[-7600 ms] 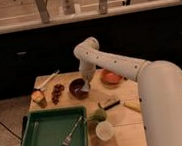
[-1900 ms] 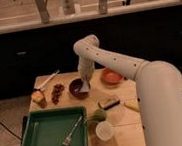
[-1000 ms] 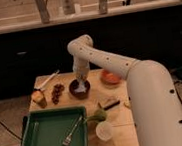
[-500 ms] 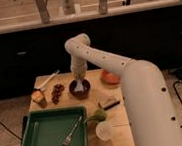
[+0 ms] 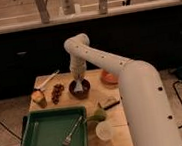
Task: Place towel in purple bowl
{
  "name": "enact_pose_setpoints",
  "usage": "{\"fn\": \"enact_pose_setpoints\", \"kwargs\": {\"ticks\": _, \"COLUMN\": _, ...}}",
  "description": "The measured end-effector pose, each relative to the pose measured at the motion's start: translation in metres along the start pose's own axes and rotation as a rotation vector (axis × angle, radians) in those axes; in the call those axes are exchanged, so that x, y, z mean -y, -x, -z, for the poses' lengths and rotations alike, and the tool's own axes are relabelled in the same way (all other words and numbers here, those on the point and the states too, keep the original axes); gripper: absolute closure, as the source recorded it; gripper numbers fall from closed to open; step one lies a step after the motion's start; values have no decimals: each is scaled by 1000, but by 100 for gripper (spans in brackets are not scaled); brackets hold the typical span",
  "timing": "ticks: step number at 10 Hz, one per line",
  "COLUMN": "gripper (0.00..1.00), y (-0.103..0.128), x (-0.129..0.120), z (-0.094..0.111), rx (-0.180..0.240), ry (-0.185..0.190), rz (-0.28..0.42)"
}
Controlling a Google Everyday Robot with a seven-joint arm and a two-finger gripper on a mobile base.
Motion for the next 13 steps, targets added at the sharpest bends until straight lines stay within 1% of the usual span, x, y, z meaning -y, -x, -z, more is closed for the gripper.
{"fn": "enact_pose_setpoints", "kwargs": {"ticks": 1, "gripper": 20, "y": 0, "x": 1, "z": 0, "rx": 2, "ry": -1, "rz": 3}}
{"fn": "enact_pose_setpoints", "kwargs": {"ticks": 2, "gripper": 20, "y": 1, "x": 2, "z": -1, "rx": 4, "ry": -2, "rz": 5}}
{"fn": "enact_pose_setpoints", "kwargs": {"ticks": 7, "gripper": 20, "y": 5, "x": 1, "z": 1, "rx": 5, "ry": -8, "rz": 7}}
{"fn": "enact_pose_setpoints", "kwargs": {"ticks": 9, "gripper": 20, "y": 5, "x": -1, "z": 4, "rx": 0, "ry": -14, "rz": 3}}
{"fn": "enact_pose_setpoints", "kwargs": {"ticks": 13, "gripper": 20, "y": 5, "x": -4, "z": 5, "rx": 4, "ry": -32, "rz": 7}}
